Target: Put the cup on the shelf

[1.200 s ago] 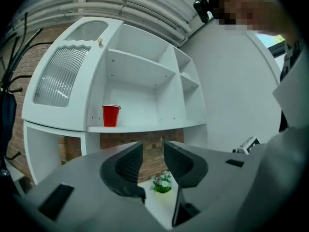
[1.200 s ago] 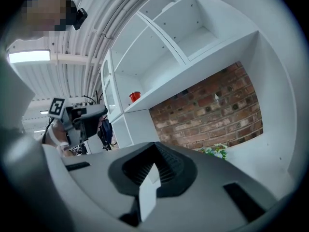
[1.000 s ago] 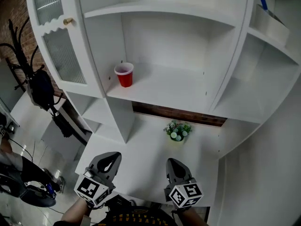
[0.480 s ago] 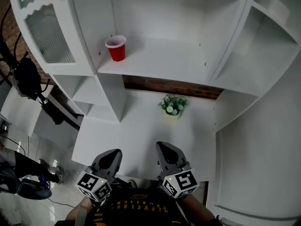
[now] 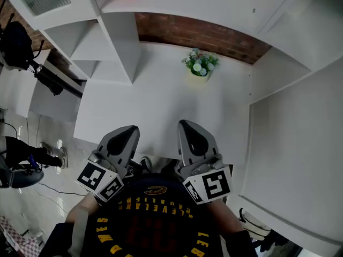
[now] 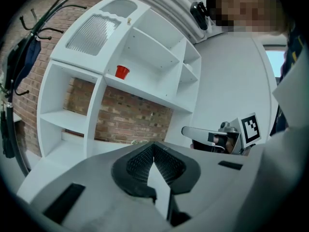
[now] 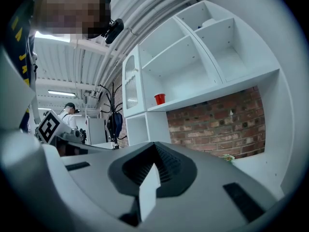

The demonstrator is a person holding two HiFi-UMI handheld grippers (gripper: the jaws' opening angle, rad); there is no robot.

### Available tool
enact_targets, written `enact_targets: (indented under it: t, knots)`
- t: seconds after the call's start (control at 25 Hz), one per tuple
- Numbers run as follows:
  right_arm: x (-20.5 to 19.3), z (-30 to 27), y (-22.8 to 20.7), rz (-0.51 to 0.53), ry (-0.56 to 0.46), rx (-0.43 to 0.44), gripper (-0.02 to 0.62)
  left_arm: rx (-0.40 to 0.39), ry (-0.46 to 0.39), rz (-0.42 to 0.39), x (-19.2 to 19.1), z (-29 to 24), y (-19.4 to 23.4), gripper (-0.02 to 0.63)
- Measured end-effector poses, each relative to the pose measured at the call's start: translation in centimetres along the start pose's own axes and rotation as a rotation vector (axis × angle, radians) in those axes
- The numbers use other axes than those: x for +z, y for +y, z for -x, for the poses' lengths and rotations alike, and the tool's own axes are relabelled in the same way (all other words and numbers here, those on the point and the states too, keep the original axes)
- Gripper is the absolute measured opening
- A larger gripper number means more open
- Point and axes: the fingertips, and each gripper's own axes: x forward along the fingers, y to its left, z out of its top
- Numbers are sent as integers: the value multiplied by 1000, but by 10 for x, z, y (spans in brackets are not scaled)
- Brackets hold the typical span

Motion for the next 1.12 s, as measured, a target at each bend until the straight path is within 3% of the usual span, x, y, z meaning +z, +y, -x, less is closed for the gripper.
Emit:
enact_targets:
  t: [1.12]
  knots:
    - [-2,10,28,13,-10,64,-8,-3,14,-22,-2,7,-10,3]
